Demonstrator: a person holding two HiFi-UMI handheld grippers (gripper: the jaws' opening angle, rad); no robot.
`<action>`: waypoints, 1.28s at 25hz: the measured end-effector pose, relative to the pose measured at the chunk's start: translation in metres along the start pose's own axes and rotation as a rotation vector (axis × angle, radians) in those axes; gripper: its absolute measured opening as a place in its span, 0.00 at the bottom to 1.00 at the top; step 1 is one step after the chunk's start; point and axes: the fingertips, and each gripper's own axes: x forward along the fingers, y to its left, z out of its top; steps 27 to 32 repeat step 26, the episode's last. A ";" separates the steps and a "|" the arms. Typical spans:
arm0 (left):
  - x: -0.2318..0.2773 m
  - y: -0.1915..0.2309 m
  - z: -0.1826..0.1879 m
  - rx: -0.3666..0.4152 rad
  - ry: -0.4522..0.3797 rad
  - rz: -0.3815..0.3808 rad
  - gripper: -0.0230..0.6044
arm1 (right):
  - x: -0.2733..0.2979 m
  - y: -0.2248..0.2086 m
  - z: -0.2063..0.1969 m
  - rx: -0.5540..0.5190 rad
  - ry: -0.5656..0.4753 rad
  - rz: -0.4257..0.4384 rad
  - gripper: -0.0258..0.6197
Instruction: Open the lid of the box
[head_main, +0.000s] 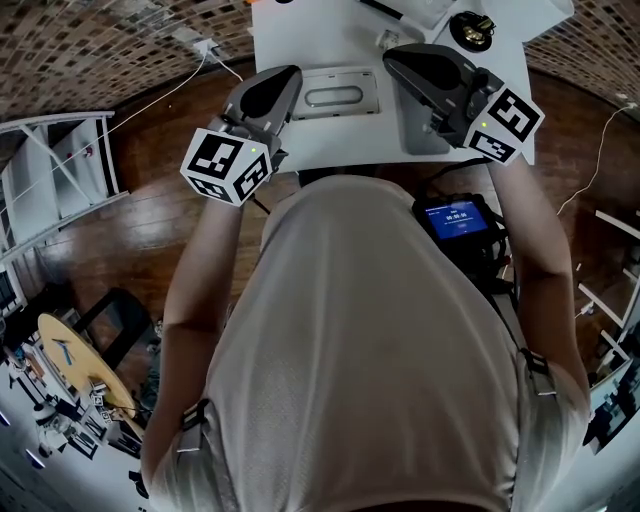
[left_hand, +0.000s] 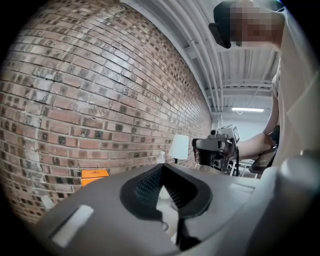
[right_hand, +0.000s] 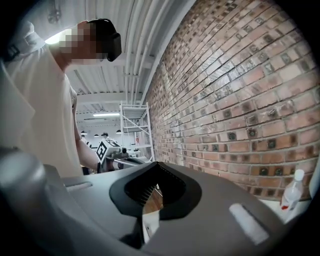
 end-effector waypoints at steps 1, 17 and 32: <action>0.000 -0.001 -0.001 0.000 0.001 -0.001 0.04 | 0.001 0.002 -0.001 -0.002 0.003 0.007 0.04; -0.005 -0.003 -0.010 -0.008 0.020 0.003 0.04 | 0.008 0.011 -0.016 -0.003 0.053 0.049 0.04; -0.004 -0.001 -0.014 -0.010 0.028 0.003 0.04 | 0.011 0.010 -0.019 0.005 0.050 0.054 0.04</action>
